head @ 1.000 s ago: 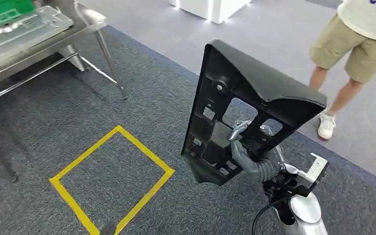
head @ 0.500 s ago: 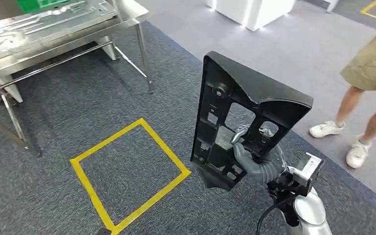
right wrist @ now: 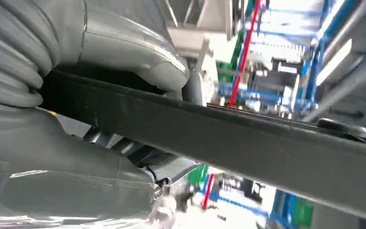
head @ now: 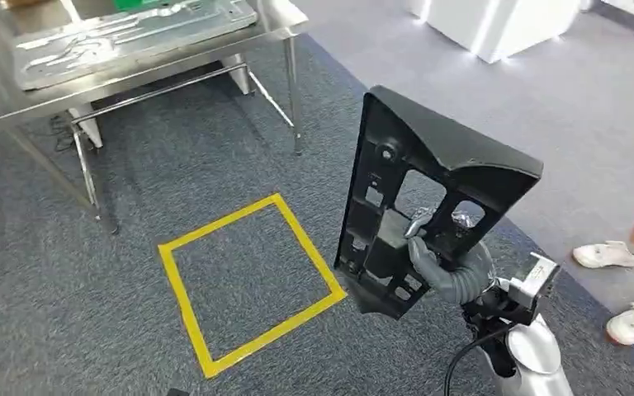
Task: Take the parts from the cabinet and place them on the table.
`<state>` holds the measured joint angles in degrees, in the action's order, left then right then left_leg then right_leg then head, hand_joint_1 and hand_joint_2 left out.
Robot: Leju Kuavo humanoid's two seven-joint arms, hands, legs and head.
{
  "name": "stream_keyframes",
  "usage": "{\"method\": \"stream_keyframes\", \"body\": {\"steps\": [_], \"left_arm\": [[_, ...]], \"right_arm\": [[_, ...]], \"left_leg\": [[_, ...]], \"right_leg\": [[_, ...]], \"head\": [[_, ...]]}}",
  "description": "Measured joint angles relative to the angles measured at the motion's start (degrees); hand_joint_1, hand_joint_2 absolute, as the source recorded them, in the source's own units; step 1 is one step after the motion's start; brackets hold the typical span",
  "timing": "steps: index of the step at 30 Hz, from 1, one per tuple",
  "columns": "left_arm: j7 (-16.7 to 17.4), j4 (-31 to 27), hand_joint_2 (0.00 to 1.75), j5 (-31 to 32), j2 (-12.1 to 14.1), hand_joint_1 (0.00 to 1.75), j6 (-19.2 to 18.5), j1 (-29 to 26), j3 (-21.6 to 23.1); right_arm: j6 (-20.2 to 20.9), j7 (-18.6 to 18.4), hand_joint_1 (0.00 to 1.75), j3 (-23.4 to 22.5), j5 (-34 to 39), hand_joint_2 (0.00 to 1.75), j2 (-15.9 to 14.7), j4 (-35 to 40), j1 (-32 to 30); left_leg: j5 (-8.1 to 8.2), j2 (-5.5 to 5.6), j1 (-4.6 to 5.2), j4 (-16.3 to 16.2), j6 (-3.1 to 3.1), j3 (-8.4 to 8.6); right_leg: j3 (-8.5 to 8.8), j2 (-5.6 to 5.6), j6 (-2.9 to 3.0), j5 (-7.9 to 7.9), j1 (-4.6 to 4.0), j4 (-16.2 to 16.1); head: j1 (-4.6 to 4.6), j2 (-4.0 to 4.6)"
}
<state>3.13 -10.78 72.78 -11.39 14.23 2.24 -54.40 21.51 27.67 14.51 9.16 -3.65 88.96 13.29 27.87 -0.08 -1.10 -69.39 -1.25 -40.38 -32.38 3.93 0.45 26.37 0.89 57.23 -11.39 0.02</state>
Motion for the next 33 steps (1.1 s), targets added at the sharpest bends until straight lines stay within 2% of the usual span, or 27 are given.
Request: {"method": "stream_keyframes", "body": {"steps": [1, 2, 3, 4, 7, 8, 9, 10, 11, 12, 13, 15, 16, 17, 18, 19, 20, 22, 23, 24, 25, 27, 28, 29, 30, 32, 33], "left_arm": [[0.1, 0.0, 1.75, 0.0, 0.0, 0.00, 0.0, 0.0, -0.1], [0.3, 0.0, 1.75, 0.0, 0.0, 0.00, 0.1, 0.1, -0.2], [0.5, 0.0, 1.75, -0.1, 0.0, 0.00, 0.2, 0.3, -0.2], [0.8, 0.0, 1.75, -0.1, 0.0, 0.00, 0.2, 0.2, -0.3], [0.9, 0.0, 1.75, -0.2, 0.0, 0.00, -0.2, -0.2, -0.5], [1.0, 0.0, 1.75, -0.2, 0.0, 0.00, -0.5, -0.4, -0.7], [1.3, 0.0, 1.75, 0.0, 0.0, 0.00, -1.0, -0.3, -0.8], [1.4, 0.0, 1.75, 0.3, 0.0, 0.00, -1.2, -0.2, -0.8], [1.4, 0.0, 1.75, 0.4, 0.0, 0.00, -1.2, -0.1, -0.8], [1.2, 0.0, 1.75, 0.3, -0.1, 0.00, -1.2, -0.1, -0.8], [0.5, 0.0, 1.75, -0.3, -0.1, 0.00, -0.9, -0.1, -0.9], [-0.4, 0.0, 1.75, -0.9, -0.1, 0.00, -0.8, -0.1, -1.2], [-1.3, 0.0, 1.75, -1.1, -0.1, 0.00, -0.7, 0.0, -1.3], [-2.4, 0.0, 1.75, -1.1, -0.2, 0.00, -0.4, 0.0, -1.3], [-3.2, 0.0, 1.75, -1.1, -0.4, 0.00, -0.2, 0.0, -1.3], [-3.8, 0.0, 1.75, -1.0, -0.4, 0.00, 0.0, 0.2, -1.3], [-4.4, 0.0, 1.75, -0.9, -0.4, 0.00, 0.0, 0.1, -1.4], [-5.3, 0.0, 1.75, -0.6, -0.3, 0.00, -0.1, 0.0, -1.4], [-5.6, 0.0, 1.75, -0.4, 0.0, 0.00, -0.2, 0.0, -1.4], [-5.8, 0.0, 1.75, -0.2, 0.0, 0.00, -0.2, 0.2, -1.4], [-6.1, 0.0, 1.75, -0.2, 0.0, 0.00, -0.3, 0.4, -1.4], [-7.6, 0.0, 1.75, 0.0, 0.4, 0.00, -0.2, 0.9, -1.3], [-8.1, 0.0, 1.75, 0.1, 0.6, 0.00, -0.1, 0.9, -1.3], [-9.0, 0.0, 1.75, 0.3, 0.9, 0.00, 0.0, 0.9, -1.3], [-9.7, 0.0, 1.75, 0.4, 1.2, 0.00, 0.2, 0.9, -1.3], [-11.7, 0.0, 1.75, 0.6, 1.8, 0.00, 0.3, 1.1, -1.3], [-12.4, 0.0, 1.75, 0.7, 2.1, 0.00, 0.3, 1.4, -1.3]], "right_arm": [[-0.1, 0.0, 1.75, 0.0, 0.0, 1.75, 0.0, 0.0, 0.0], [-0.1, 0.0, 1.75, 0.0, 0.0, 1.75, -0.1, 0.0, 0.0], [-0.1, 0.0, 1.75, -0.1, 0.0, 1.75, -0.2, 0.0, 0.0], [-0.2, -0.2, 1.75, -0.2, -0.1, 1.75, -0.5, 0.0, 0.0], [-0.6, -0.2, 1.75, -0.2, -1.0, 1.75, -0.6, -0.1, 0.0], [-0.9, -0.3, 1.75, -0.2, -1.4, 1.75, -0.8, -0.2, -0.1], [-1.2, -0.1, 1.75, -0.2, -1.8, 1.75, -1.0, -0.2, -0.2], [-1.6, -0.1, 1.75, -0.1, -2.3, 1.75, -1.0, -0.3, -0.3], [-1.9, -0.1, 1.75, -0.1, -2.7, 1.75, -1.1, -0.6, -0.5], [-2.1, -0.1, 1.75, 0.0, -2.8, 1.75, -1.2, -0.8, -0.5], [-2.4, -0.2, 1.75, 0.0, -2.9, 1.75, -1.2, -1.2, -0.5], [-2.7, -0.2, 1.75, 0.0, -2.8, 1.75, -1.2, -1.4, -0.4], [-2.8, -0.2, 1.75, 0.0, -2.8, 1.75, -1.2, -1.3, -0.3], [-2.6, -0.2, 1.75, 0.0, -2.8, 1.75, -1.2, -0.9, -0.4], [-2.5, -0.2, 1.75, 0.0, -2.8, 1.75, -1.4, -0.4, -0.5], [-2.4, -0.1, 1.75, 0.0, -2.6, 1.75, -1.4, 0.4, -0.7], [-2.5, -0.1, 1.75, 0.0, -2.6, 1.75, -1.4, 0.9, -0.9], [-2.9, 0.0, 1.75, 0.0, -2.5, 1.75, -1.4, 2.6, -1.5], [-3.1, 0.0, 1.75, 0.0, -2.5, 1.75, -1.4, 3.8, -2.0], [-3.2, 0.0, 1.75, 0.0, -2.6, 1.75, -1.3, 5.1, -2.6], [-3.3, 0.0, 1.75, 0.0, -2.6, 1.75, -1.3, 6.2, -3.2], [-3.6, -0.3, 1.75, -0.1, -3.0, 1.75, -1.2, 8.5, -4.8], [-3.6, -0.4, 1.75, -0.1, -3.1, 1.75, -1.1, 9.1, -5.3], [-3.6, -0.5, 1.75, 0.0, -3.3, 1.75, -1.0, 9.7, -5.9], [-3.8, -0.4, 1.75, -0.1, -3.3, 1.75, -0.9, 10.1, -6.3], [-4.2, 0.1, 1.75, -0.3, -3.4, 1.75, -0.7, 10.6, -6.5], [-4.4, 0.3, 1.75, -0.5, -3.4, 1.75, -0.5, 10.8, -6.5]], "left_leg": [[-2.40, -1.23, 0.00, 5.2, 0.02, 2.78], [-3.70, -3.74, 0.08, 9.6, 0.20, 5.21], [-2.79, -4.62, 0.94, 10.9, 0.66, 5.86], [-3.01, -3.68, 0.67, 10.8, 1.42, 5.59], [-3.08, -1.62, 0.92, 11.2, 2.55, 5.55], [-3.32, -0.90, 0.60, 11.5, 2.89, 5.87], [-3.40, -0.46, 0.49, 11.6, 3.20, 5.89], [-3.44, 0.10, 0.48, 11.6, 3.41, 5.84], [-3.39, 0.80, 0.52, 11.6, 3.56, 5.82], [-3.37, 1.48, 0.59, 11.6, 3.59, 5.80], [-3.36, 2.53, 0.63, 11.5, 3.59, 5.82], [-3.31, 3.97, 0.62, 11.3, 3.51, 5.90], [-3.20, 5.09, 0.61, 11.1, 3.35, 6.04], [-3.09, 5.75, 0.61, 11.0, 3.18, 6.10], [-3.07, 6.15, 0.65, 11.0, 3.01, 5.90], [-3.10, 7.09, 0.75, 10.7, 2.51, 5.59], [-3.17, 7.36, 0.53, 10.8, 2.15, 5.42], [-3.30, 8.60, 0.39, 11.2, 1.28, 5.30], [-2.95, 7.23, 0.38, 10.7, 1.16, 5.27], [-1.58, 3.62, 0.75, 8.8, 0.80, 4.55], [0.67, 1.79, 0.64, 5.2, 0.51, 2.90], [5.09, 0.70, 0.29, -4.2, 0.01, -1.58], [5.69, 0.53, 0.26, -6.8, -0.18, -2.78], [4.78, 0.46, 0.17, -6.6, -0.31, -2.62], [2.93, 0.43, 0.12, -3.8, -0.33, -1.08], [-1.85, 0.04, 0.07, 6.9, -0.03, 4.77], [-2.00, -0.62, 0.16, 10.5, 0.26, 6.65]], "right_leg": [[0.29, 0.59, -0.27, 0.24, 0.04, 0.1], [0.60, 1.09, -0.65, 0.53, -0.10, 0.2], [0.61, 1.53, -1.15, 0.91, -0.55, 0.5], [0.72, 2.21, -1.33, 0.96, -0.58, 0.4], [1.35, 3.99, -2.38, 1.30, -0.39, 0.1], [1.25, 1.28, -2.81, 2.15, 0.07, 1.2], [-0.09, -1.41, -2.84, 3.85, 0.18, 3.8], [-2.24, -2.77, -2.88, 6.04, 0.17, 8.0], [-4.68, -3.36, -2.96, 8.00, 0.19, 12.6], [-6.56, -3.53, -3.01, 9.10, 0.17, 15.9], [-8.48, -3.61, -3.00, 9.11, 0.16, 18.8], [-7.53, -3.73, -2.75, 5.57, 0.19, 15.2], [-4.62, -4.46, -2.41, 1.56, 0.26, 8.6], [-2.40, -5.97, -2.12, -0.79, 0.34, 3.6], [-1.63, -8.68, -1.92, -0.10, 0.45, 1.7], [-1.69, -8.09, -1.99, -0.32, 0.40, 1.2], [-1.69, -7.52, -1.89, -0.30, 0.18, 1.2], [-1.43, -6.47, -1.17, -0.39, 0.05, 1.0], [-1.06, -5.60, -0.71, -0.67, 0.55, 0.4], [-0.78, -5.06, -0.31, -0.57, 0.46, 0.2], [-0.68, -4.37, 0.17, -0.38, 0.34, 0.2], [-0.57, -3.12, 0.37, -0.20, 0.10, 0.3], [-0.58, -2.73, 0.36, -0.17, 0.09, 0.3], [-0.51, -2.34, 0.28, -0.10, 0.09, 0.3], [-0.43, -2.16, 0.17, -0.04, 0.10, 0.3], [-0.09, -1.93, -0.12, 0.15, 0.11, 0.4], [-0.03, -1.87, -0.39, 0.29, -0.04, 0.5]], "head": [[0.00, 0.00], [0.00, 0.00], [0.00, 0.00], [0.09, 0.00], [0.07, 0.00], [0.09, 0.00], [0.11, 0.00], [0.17, 0.00], [0.18, 0.00], [0.15, 0.00], [0.15, 0.00], [0.15, 0.00], [0.17, 0.00], [0.17, 0.00], [0.15, 0.00], [0.18, 0.00], [0.13, 0.00], [0.13, 0.00], [0.13, 0.00], [0.04, 0.00], [0.07, 0.00], [0.04, 0.00], [0.04, 0.00], [0.04, 0.00], [0.04, 0.00], [0.04, 0.00], [0.04, 0.00]]}}
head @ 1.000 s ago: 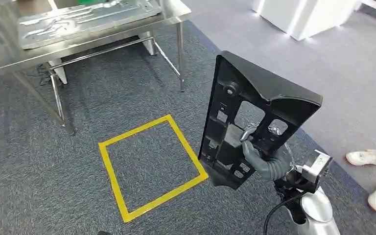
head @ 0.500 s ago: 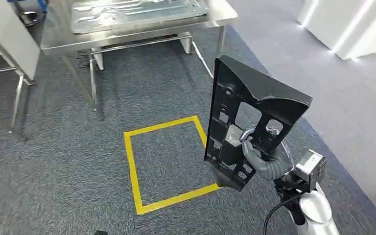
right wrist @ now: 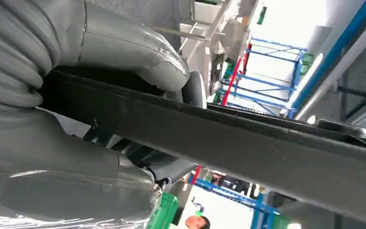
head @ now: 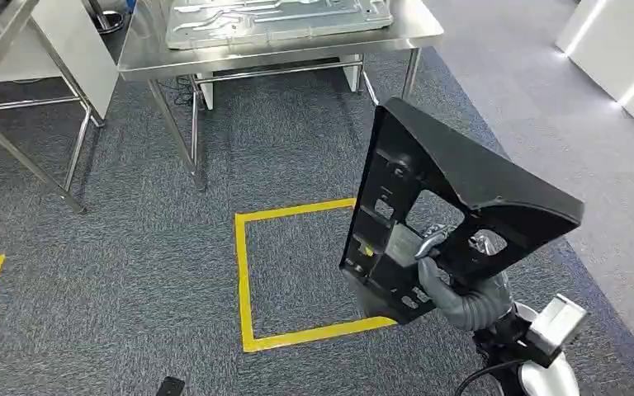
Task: Take the parts from the cabinet and place them on the table.
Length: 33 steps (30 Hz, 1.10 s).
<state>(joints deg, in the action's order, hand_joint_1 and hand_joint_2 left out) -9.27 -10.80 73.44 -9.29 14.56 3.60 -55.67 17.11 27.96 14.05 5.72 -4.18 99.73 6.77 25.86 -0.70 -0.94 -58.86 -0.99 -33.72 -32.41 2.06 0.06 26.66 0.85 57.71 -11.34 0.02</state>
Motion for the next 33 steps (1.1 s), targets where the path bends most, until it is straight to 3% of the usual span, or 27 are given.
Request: {"method": "stream_keyframes", "body": {"steps": [1, 4, 5, 6, 7, 9, 10, 11, 12, 14, 15, 16, 19, 21, 22, 23, 24, 25, 26, 27, 28, 30, 31, 33], "left_arm": [[-0.3, 0.0, 1.75, 0.2, 0.2, 0.00, 0.0, 0.4, 0.0], [-0.2, 0.0, 1.75, 0.8, 0.4, 0.00, -0.3, 1.0, 0.2], [-0.1, 0.0, 1.75, 1.2, 0.4, 0.00, -0.5, 1.3, 0.3], [-0.1, 0.0, 1.75, 1.7, 0.4, 0.00, -0.7, 1.7, 0.5], [0.1, 0.0, 1.75, 1.8, 0.5, 0.00, -0.9, 2.2, 0.7], [0.8, 0.0, 1.75, 2.5, 0.5, 0.00, -1.4, 3.0, 1.3], [1.0, 0.0, 1.75, 2.8, 0.5, 0.00, -1.5, 3.2, 1.5], [1.3, 0.0, 1.75, 3.0, 0.5, 0.00, -1.9, 3.3, 1.9], [1.4, 0.0, 1.75, 3.3, 0.5, 0.00, -2.1, 3.3, 2.0], [1.8, 0.0, 1.75, 3.3, 0.5, 0.00, -2.4, 3.6, 2.2], [2.0, 0.0, 1.75, 3.2, 0.4, 0.00, -2.4, 3.7, 2.3], [2.1, 0.0, 1.75, 3.0, 0.4, 0.00, -2.4, 3.9, 2.4], [2.9, 0.0, 1.75, 2.6, 0.2, 0.00, -2.4, 3.7, 2.4], [3.0, 0.0, 1.75, 2.1, 0.1, 0.00, -2.4, 3.5, 2.4], [3.1, 0.0, 1.75, 2.0, 0.1, 0.00, -2.4, 3.5, 2.4], [3.1, 0.0, 1.75, 1.8, -0.1, 0.00, -2.4, 3.5, 2.4], [3.1, 0.0, 1.75, 1.5, -0.2, 0.00, -2.4, 3.3, 2.4], [3.3, 0.0, 1.75, 1.3, -0.2, 0.00, -2.3, 3.1, 2.4], [3.3, 0.0, 1.75, 1.0, -0.3, 0.00, -2.3, 2.8, 2.4], [3.3, 0.0, 1.75, 0.8, -0.3, 0.00, -2.3, 2.7, 2.4], [3.4, 0.0, 1.75, 0.7, -0.3, 0.00, -2.3, 2.6, 2.4], [3.3, 0.0, 1.75, 0.6, -0.3, 0.00, -2.3, 2.6, 2.4], [3.3, 0.0, 1.75, 0.5, -0.4, 0.00, -2.4, 2.7, 2.4], [3.3, 0.0, 1.75, 0.5, -0.6, 0.00, -2.4, 2.7, 2.4]], "right_arm": [[-0.2, 0.4, 1.75, -0.2, 0.0, 1.75, 0.2, 0.1, -0.1], [-0.3, 1.5, 1.75, -0.7, 0.0, 1.75, 0.7, 0.1, -0.4], [-0.5, 2.0, 1.75, -0.8, -0.2, 1.75, 0.9, 0.2, -0.6], [-0.6, 2.4, 1.75, -0.9, -0.5, 1.75, 0.9, 0.2, -0.7], [-0.9, 3.0, 1.75, -1.1, -0.8, 1.75, 1.0, 0.3, -0.9], [-1.4, 3.5, 1.75, -1.1, -1.4, 1.75, 1.3, 0.4, -1.6], [-1.5, 3.7, 1.75, -1.1, -1.6, 1.75, 1.3, 0.4, -2.1], [-1.6, 3.8, 1.75, -1.1, -1.8, 1.75, 1.5, 0.4, -2.5], [-1.8, 3.8, 1.75, -1.1, -1.9, 1.75, 1.6, 0.5, -2.7], [-2.0, 4.1, 1.75, -1.1, -2.1, 1.75, 1.9, 0.8, -2.7], [-2.1, 4.2, 1.75, -1.1, -2.1, 1.75, 1.9, 0.9, -2.6], [-2.1, 4.3, 1.75, -1.1, -2.1, 1.75, 2.1, 0.9, -2.6], [-2.0, 4.6, 1.75, -1.1, -2.0, 1.75, 2.8, 0.9, -2.5], [-1.9, 4.7, 1.75, -1.1, -2.0, 1.75, 3.3, 0.9, -2.2], [-1.7, 4.7, 1.75, -1.1, -2.0, 1.75, 3.7, 0.9, -1.9], [-1.7, 4.7, 1.75, -1.1, -2.0, 1.75, 3.8, 0.8, -1.7], [-1.7, 4.7, 1.75, -1.1, -2.0, 1.75, 4.0, 0.7, -1.6], [-1.6, 4.7, 1.75, -1.1, -2.0, 1.75, 4.1, 0.6, -1.6], [-1.6, 4.7, 1.75, -1.1, -2.0, 1.75, 4.2, 0.5, -1.6], [-1.6, 4.7, 1.75, -1.1, -2.0, 1.75, 4.3, 0.4, -1.5], [-1.6, 4.7, 1.75, -1.1, -2.0, 1.75, 4.3, 0.4, -1.4], [-1.5, 4.7, 1.75, -1.1, -2.0, 1.75, 4.3, 0.4, -1.0], [-1.4, 4.7, 1.75, -1.1, -2.0, 1.75, 4.3, 0.4, -0.8], [-1.4, 4.7, 1.75, -1.1, -2.0, 1.75, 4.3, 0.4, -0.6]], "left_leg": [[0.11, 0.22, 0.33, 0.5, 0.55, 0.28], [0.01, 0.50, 0.63, 0.5, 1.48, 0.09], [-0.43, 0.58, 0.19, 1.2, 2.11, 0.50], [-0.53, 0.65, 0.21, 1.4, 2.33, 0.65], [-0.61, 0.65, 0.18, 1.4, 2.70, 0.58], [-0.57, 1.00, 0.30, 1.4, 2.83, 0.50], [-0.52, 1.15, 0.34, 1.4, 2.91, 0.48], [-0.50, 1.28, 0.35, 1.3, 2.89, 0.53], [-0.45, 1.43, 0.35, 1.3, 2.85, 0.59], [-0.28, 1.79, 0.35, 1.2, 2.61, 0.84], [-0.17, 1.89, 0.34, 1.1, 2.43, 0.85], [0.05, 1.97, 0.76, 0.8, 2.06, 0.63], [0.01, 2.03, 0.51, 1.2, 1.09, 0.70], [0.77, 1.82, 0.49, 0.1, 0.48, 0.45], [2.65, 1.58, 0.49, -2.7, 0.36, -0.83], [4.70, 1.51, 0.36, -6.6, 0.20, -2.70], [6.98, 1.43, 0.24, -11.8, 0.01, -5.29], [8.26, 1.33, 0.22, -15.9, -0.16, -7.40], [8.05, 1.25, 0.21, -17.4, -0.21, -8.38], [6.53, 1.16, 0.21, -16.0, -0.22, -7.94], [4.14, 1.09, 0.20, -12.4, -0.16, -6.35], [-1.16, 0.68, 0.19, -1.6, 0.23, -1.10], [-0.08, 0.49, 0.60, 0.3, 0.42, -0.11], [-0.20, 0.64, 0.62, 0.4, 1.09, -0.28]], "right_leg": [[-0.10, 0.02, -0.39, 0.16, -0.36, 0.3], [0.00, 0.23, -1.39, -0.11, -0.17, -0.1], [-0.03, 0.05, -1.79, 0.24, 0.00, 0.2], [-0.39, -0.69, -1.98, 1.22, 0.12, 1.6], [-2.06, -1.24, -2.09, 3.45, 0.09, 5.1], [-6.72, -1.50, -2.37, 7.60, 0.14, 14.4], [-8.53, -1.52, -2.43, 8.43, 0.12, 17.7], [-9.18, -1.52, -2.43, 7.86, 0.13, 18.4], [-8.43, -1.52, -2.31, 5.92, 0.12, 16.3], [-3.70, -1.62, -1.81, 0.32, 0.11, 6.3], [-1.47, -2.02, -1.42, -1.33, 0.06, 1.8], [-0.98, -2.19, -1.29, -0.50, -0.33, 0.3], [-1.27, -2.17, -0.54, -0.57, -0.51, 0.4], [-0.80, -1.88, 0.24, -1.00, 0.09, -0.3], [-0.70, -1.80, 0.72, -0.87, 0.12, -0.4], [-0.65, -1.69, 0.85, -0.81, 0.06, -0.3], [-0.63, -1.60, 1.00, -0.70, -0.05, -0.3], [-0.62, -1.55, 1.06, -0.63, -0.11, -0.3], [-0.55, -1.55, 1.04, -0.59, -0.13, -0.3], [-0.42, -1.55, 0.96, -0.45, -0.13, -0.3], [-0.24, -1.55, 0.84, -0.28, -0.11, -0.2], [0.39, -1.50, 0.39, 0.24, -0.09, 0.0], [0.36, -1.43, 0.02, 0.50, -0.52, 0.2], [0.26, -1.38, -0.45, 0.58, -0.51, 0.2]], "head": [[0.02, 0.00], [0.00, 0.00], [0.00, 0.00], [0.04, 0.00], [0.07, 0.00], [0.07, 0.00], [0.07, 0.00], [0.07, 0.00], [0.07, 0.00], [0.07, 0.00], [0.09, 0.00], [0.07, 0.00], [0.07, 0.00], [0.07, 0.00], [0.04, 0.00], [0.04, 0.00], [0.04, 0.00], [0.04, 0.00], [0.04, 0.00], [0.04, 0.00], [0.04, 0.00], [0.04, 0.00], [0.04, 0.00], [0.06, 0.00]]}}
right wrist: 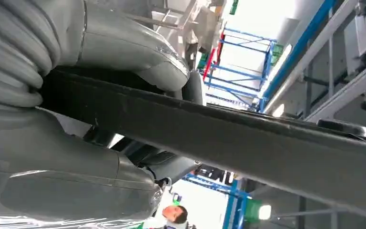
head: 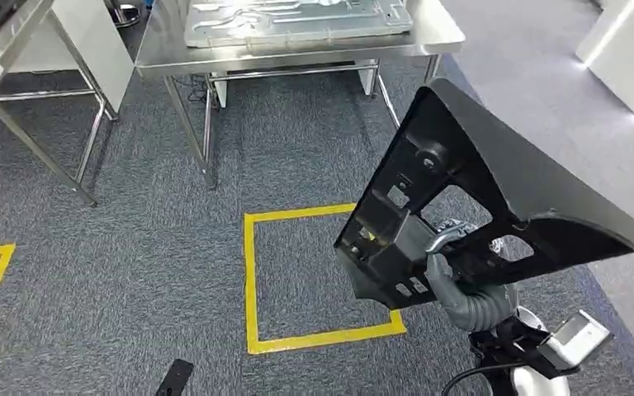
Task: Take the parts from the cabinet and place them on the table.
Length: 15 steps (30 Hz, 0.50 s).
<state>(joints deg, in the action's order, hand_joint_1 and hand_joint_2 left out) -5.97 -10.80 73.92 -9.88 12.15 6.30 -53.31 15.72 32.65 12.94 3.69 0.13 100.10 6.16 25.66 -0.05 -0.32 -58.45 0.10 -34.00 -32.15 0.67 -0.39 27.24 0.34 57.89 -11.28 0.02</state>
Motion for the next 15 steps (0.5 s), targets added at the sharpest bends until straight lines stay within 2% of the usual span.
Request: {"method": "stream_keyframes", "body": {"steps": [2, 3, 4, 6, 7, 8, 9, 10, 12, 13, 14, 15], "left_arm": [[0.0, 0.0, 1.75, 0.0, -0.1, 0.00, 0.0, -0.1, 0.0], [0.0, 0.0, 1.75, 0.0, -0.4, 0.00, 0.0, 0.0, 0.0], [0.0, 0.0, 1.75, 0.0, -0.4, 0.00, -0.1, 0.1, 0.0], [0.0, 0.0, 1.75, -0.2, -0.4, 0.00, -0.3, 0.3, -0.2], [0.0, 0.0, 1.75, -0.2, -0.4, 0.00, -0.3, 0.2, -0.3], [0.0, 0.0, 1.75, -0.4, -0.5, 0.00, -0.4, 0.1, -0.4], [0.1, 0.0, 1.75, -0.4, -0.5, 0.00, -0.4, 0.0, -0.5], [0.1, 0.0, 1.75, -0.4, -0.7, 0.00, -0.3, -0.1, -0.5], [0.3, 0.0, 1.75, -0.3, -1.0, 0.00, -0.3, 0.0, -0.5], [0.3, 0.0, 1.75, -0.2, -1.1, 0.00, -0.2, -0.1, -0.6], [0.4, 0.0, 1.75, -0.2, -1.2, 0.00, -0.2, 0.1, -0.6], [0.7, 0.0, 1.75, -0.1, -1.2, 0.00, -0.2, 0.1, -0.6]], "right_arm": [[0.0, 0.0, 1.75, 0.0, 0.0, 1.75, 0.0, 0.0, 0.1], [0.0, 0.0, 1.75, 0.0, 0.0, 1.75, 0.0, 0.0, 0.2], [0.0, 0.0, 1.75, 0.0, 0.0, 1.75, 0.0, 0.0, 0.3], [0.2, 0.0, 1.75, 0.0, 0.0, 1.75, 0.0, 0.0, 0.4], [0.4, 0.0, 1.75, 0.0, 0.0, 1.75, 0.0, 0.0, 0.4], [0.7, -0.2, 1.75, 0.1, -0.1, 1.75, 0.0, -0.2, 0.4], [0.7, -0.2, 1.75, 0.1, -0.1, 1.75, 0.0, -0.2, 0.4], [0.7, -0.3, 1.75, 0.1, -0.1, 1.75, 0.0, -0.3, 0.4], [0.9, -0.3, 1.75, 0.1, -0.1, 1.75, 0.0, -0.3, 0.7], [0.9, -0.3, 1.75, 0.1, -0.1, 1.75, 0.0, -0.3, 0.9], [0.9, -0.2, 1.75, 0.0, -0.1, 1.75, 0.0, -0.4, 1.0], [0.9, -0.1, 1.75, 0.0, -0.1, 1.75, 0.0, -0.5, 0.9]], "left_leg": [[0.00, 0.22, 0.15, 0.2, 0.75, 0.08], [-0.22, 0.24, -0.24, 0.8, 1.28, 0.59], [0.04, 0.30, -0.25, 0.9, 1.70, 0.79], [0.34, 0.33, -0.18, 0.9, 2.08, 0.97], [0.56, 0.37, -0.13, 0.9, 2.16, 1.09], [0.80, 0.46, -0.12, 0.9, 2.10, 1.34], [1.05, 0.56, -0.13, 0.9, 2.04, 1.72], [1.38, 0.68, -0.13, 0.9, 1.90, 2.25], [2.16, 0.87, -0.14, 0.9, 1.59, 3.48], [2.57, 0.85, -0.12, 0.9, 1.30, 3.33], [2.96, 1.00, 0.21, 0.5, 0.79, 3.62], [3.09, 1.02, 0.11, 0.8, 0.50, 3.62]], "right_leg": [[0.17, 0.18, -0.76, 0.12, 0.15, -0.2], [0.16, 0.02, -1.21, 0.55, 0.45, 0.4], [-0.79, -0.14, -1.38, 1.75, 0.41, 2.6], [-5.50, -0.21, -1.69, 5.53, 0.51, 11.2], [-8.26, -0.24, -1.82, 6.86, 0.53, 15.7], [-10.18, -0.25, -1.88, 6.76, 0.53, 18.2], [-10.39, -0.24, -1.86, 5.22, 0.54, 17.5], [-9.28, -0.25, -1.72, 2.48, 0.56, 14.2], [-4.92, -0.29, -1.23, -3.55, 0.54, 4.3], [-3.54, -0.42, -0.95, -3.64, 0.41, 1.6], [-3.22, -0.49, -0.76, -2.75, 0.05, 0.2], [-3.29, -0.54, -0.41, -2.49, -0.05, 0.6]], "head": [[-0.02, 0.00], [-0.02, 0.00], [0.00, 0.00], [0.00, 0.00], [0.00, 0.00], [0.00, 0.00], [0.00, 0.00], [0.00, 0.00], [0.00, 0.00], [0.00, 0.00], [0.00, 0.00], [0.00, 0.00]]}}
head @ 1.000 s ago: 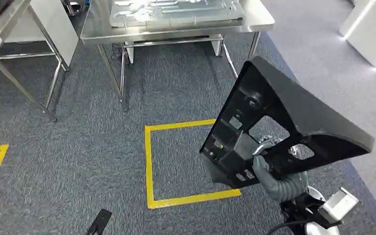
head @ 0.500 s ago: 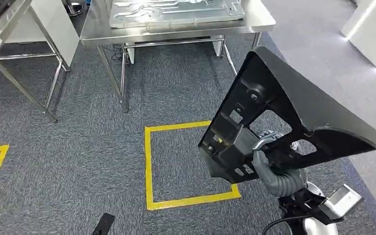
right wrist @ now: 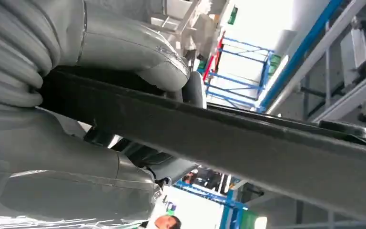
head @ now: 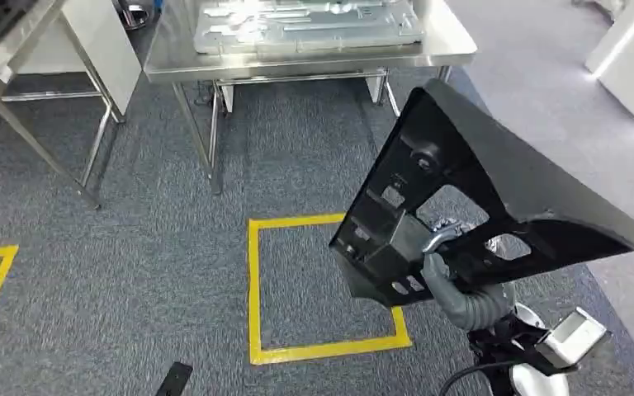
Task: Take the parts from the cabinet and place them on the table.
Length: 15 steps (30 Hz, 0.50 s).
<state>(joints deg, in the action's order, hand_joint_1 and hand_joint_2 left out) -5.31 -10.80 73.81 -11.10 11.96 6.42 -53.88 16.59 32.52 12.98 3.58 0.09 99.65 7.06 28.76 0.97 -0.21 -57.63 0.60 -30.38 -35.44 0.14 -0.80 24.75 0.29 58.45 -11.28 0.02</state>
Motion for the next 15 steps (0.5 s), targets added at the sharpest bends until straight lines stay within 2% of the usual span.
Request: {"method": "stream_keyframes", "body": {"steps": [2, 3, 4, 5, 6, 7, 8, 9, 10, 11, 12, 13, 14, 15], "left_arm": [[0.1, 0.0, 1.75, 0.1, -0.1, 0.00, 0.0, -0.1, 0.0], [0.2, 0.0, 1.75, 0.2, -0.1, 0.00, 0.0, 0.0, 0.0], [0.2, 0.0, 1.75, 0.3, -0.1, 0.00, 0.1, 0.0, 0.0], [0.3, 0.0, 1.75, 0.4, -0.1, 0.00, 0.0, 0.1, 0.0], [0.4, 0.0, 1.75, 0.4, -0.1, 0.00, 0.0, 0.1, 0.0], [0.5, 0.0, 1.75, 0.5, -0.1, 0.00, 0.0, -0.1, 0.0], [0.5, 0.0, 1.75, 0.5, -0.1, 0.00, 0.0, -0.3, 0.0], [0.5, 0.0, 1.75, 0.5, -0.1, 0.00, 0.0, -0.4, 0.0], [0.6, 0.0, 1.75, 0.5, -0.1, 0.00, 0.0, -0.5, 0.0], [0.6, 0.0, 1.75, 0.6, -0.1, 0.00, 0.0, -0.5, 0.0], [0.6, 0.0, 1.75, 0.6, -0.1, 0.00, 0.0, -0.5, 0.0], [0.6, 0.0, 1.75, 0.7, -0.1, 0.00, 0.0, -0.5, 0.0], [0.7, 0.0, 1.75, 0.7, -0.1, 0.00, 0.0, -0.5, 0.0], [0.7, 0.0, 1.75, 0.8, -0.1, 0.00, 0.0, -0.3, 0.0]], "right_arm": [[0.0, 0.1, 1.75, 0.0, 0.0, 1.75, -0.1, 0.0, 0.0], [0.0, 0.2, 1.75, 0.0, 0.0, 1.75, 0.0, 0.0, -0.1], [0.0, 0.4, 1.75, 0.0, -0.1, 1.75, -0.1, 0.1, -0.1], [-0.1, 0.4, 1.75, 0.0, -0.1, 1.75, 0.0, 0.1, -0.1], [-0.1, 0.4, 1.75, 0.0, -0.1, 1.75, 0.0, 0.1, -0.2], [-0.1, 0.4, 1.75, 0.0, -0.2, 1.75, 0.0, 0.0, -0.3], [-0.1, 0.4, 1.75, 0.0, -0.2, 1.75, 0.0, 0.0, -0.4], [-0.1, 0.4, 1.75, 0.0, -0.2, 1.75, 0.0, 0.0, -0.6], [-0.1, 0.4, 1.75, 0.0, -0.2, 1.75, 0.0, 0.0, -0.7], [-0.1, 0.4, 1.75, 0.0, -0.2, 1.75, 0.0, 0.0, -0.8], [-0.1, 0.4, 1.75, 0.0, -0.2, 1.75, 0.0, 0.0, -0.8], [-0.1, 0.4, 1.75, 0.0, -0.2, 1.75, 0.0, 0.0, -0.8], [-0.1, 0.5, 1.75, -0.1, -0.3, 1.75, 0.0, 0.0, -0.7], [-0.1, 0.5, 1.75, -0.2, -0.3, 1.75, 0.0, 0.2, -0.8]], "left_leg": [[0.38, -0.05, -0.05, 0.5, -0.64, 0.53], [0.84, -0.12, 0.00, 0.4, -1.00, 0.78], [1.35, -0.37, -0.09, -1.3, -1.17, 0.53], [2.94, -0.46, -0.17, -5.2, -1.32, -1.52], [4.22, -0.49, -0.25, -8.7, -1.45, -3.52], [6.00, -0.51, -0.34, -14.7, -1.65, -7.27], [6.27, -0.52, -0.39, -18.2, -1.77, -10.00], [4.85, -0.52, -0.40, -18.7, -1.79, -11.49], [1.68, -0.53, -0.40, -16.1, -1.70, -11.39], [-2.04, -0.54, -0.40, -11.7, -1.49, -10.18], [-5.07, -0.57, -0.39, -7.3, -1.24, -8.77], [-7.06, -0.65, -0.18, -2.7, -0.69, -6.96], [-6.09, -0.80, 0.44, -2.9, -0.43, -6.57], [-4.94, -0.86, 0.46, -1.2, 0.02, -5.80]], "right_leg": [[0.20, -0.16, 0.69, 0.53, -0.09, -0.1], [1.00, -0.22, 1.00, 0.49, 0.64, -0.7], [1.77, -0.11, 1.44, 0.86, 0.55, -1.0], [2.28, 0.09, 1.88, 1.24, 0.53, -1.0], [2.63, 0.13, 1.94, 1.50, 0.49, -1.0], [3.18, 0.11, 2.01, 2.10, 0.41, -1.0], [3.69, 0.03, 2.03, 2.60, 0.38, -1.0], [4.37, -0.07, 1.99, 3.15, 0.37, -1.0], [5.30, -0.16, 1.89, 3.84, 0.37, -1.0], [6.26, -0.17, 1.77, 4.51, 0.37, -1.0], [7.10, -0.17, 1.65, 5.10, 0.37, -1.0], [8.06, -0.11, 1.39, 6.02, 0.44, -1.1], [8.16, -0.13, 0.95, 6.34, 0.19, -1.2], [8.13, -0.25, 0.47, 6.64, 0.35, -1.2]], "head": [[-0.02, 0.00], [-0.02, 0.00], [-0.04, 0.00], [-0.04, 0.00], [-0.04, 0.00], [-0.04, 0.00], [-0.04, 0.00], [-0.04, 0.00], [-0.04, 0.00], [-0.04, 0.00], [-0.04, 0.00], [-0.02, 0.00], [-0.02, 0.00], [-0.02, 0.00]]}}
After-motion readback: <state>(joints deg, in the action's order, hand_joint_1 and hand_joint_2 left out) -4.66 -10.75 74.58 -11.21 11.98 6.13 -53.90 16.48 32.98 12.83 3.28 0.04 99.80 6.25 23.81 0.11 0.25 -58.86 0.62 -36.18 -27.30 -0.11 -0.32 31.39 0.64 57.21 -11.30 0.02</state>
